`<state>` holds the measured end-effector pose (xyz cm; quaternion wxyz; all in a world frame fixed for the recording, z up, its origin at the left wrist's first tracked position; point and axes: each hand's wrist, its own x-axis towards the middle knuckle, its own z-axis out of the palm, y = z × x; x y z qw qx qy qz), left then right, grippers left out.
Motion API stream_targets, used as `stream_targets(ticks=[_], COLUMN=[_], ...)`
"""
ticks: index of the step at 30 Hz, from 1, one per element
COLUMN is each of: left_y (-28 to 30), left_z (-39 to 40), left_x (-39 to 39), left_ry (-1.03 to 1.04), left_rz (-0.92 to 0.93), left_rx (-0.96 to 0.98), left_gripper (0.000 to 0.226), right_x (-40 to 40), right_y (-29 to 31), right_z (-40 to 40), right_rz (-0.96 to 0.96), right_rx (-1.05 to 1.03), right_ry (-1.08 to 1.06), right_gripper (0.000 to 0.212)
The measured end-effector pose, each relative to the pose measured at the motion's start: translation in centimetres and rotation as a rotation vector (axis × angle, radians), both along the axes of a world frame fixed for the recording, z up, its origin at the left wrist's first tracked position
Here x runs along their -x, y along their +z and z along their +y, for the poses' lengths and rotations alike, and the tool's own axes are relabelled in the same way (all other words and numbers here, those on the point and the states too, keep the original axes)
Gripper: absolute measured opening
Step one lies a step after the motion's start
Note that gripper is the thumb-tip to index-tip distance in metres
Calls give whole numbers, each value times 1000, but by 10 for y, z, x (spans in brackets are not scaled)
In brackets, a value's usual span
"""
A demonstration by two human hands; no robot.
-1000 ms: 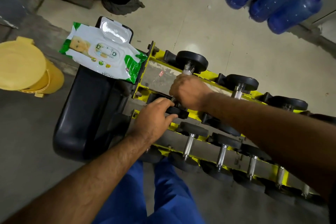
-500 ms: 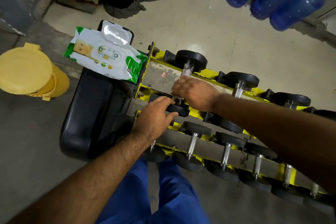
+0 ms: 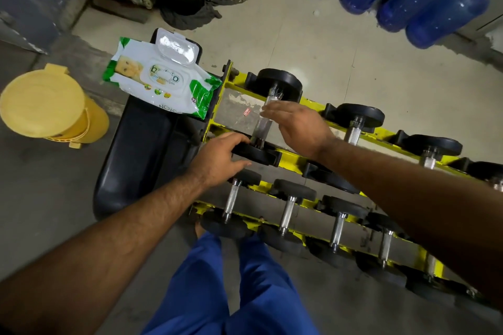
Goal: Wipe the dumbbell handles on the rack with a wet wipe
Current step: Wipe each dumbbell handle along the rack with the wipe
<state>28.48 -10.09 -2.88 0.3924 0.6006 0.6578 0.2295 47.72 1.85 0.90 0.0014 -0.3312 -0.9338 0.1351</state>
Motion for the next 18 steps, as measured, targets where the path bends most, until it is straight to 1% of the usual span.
stream_targets(ticks=[3,12,18], left_y=[-7,-27,-28], left_z=[0,3,3], left_x=[0,-7,-8], left_ry=[27,43,34], left_rz=[6,-3,25], left_rx=[3,5,-52], left_gripper=[48,39,32], right_x=[-3,-4,-3], right_y=[-2,4,6], right_z=[-4,-16,-22], right_rz=[42,86,111], right_rx=[-34,-41,-34], right_ry=[-10,-141,-209], right_gripper=[48,47,45])
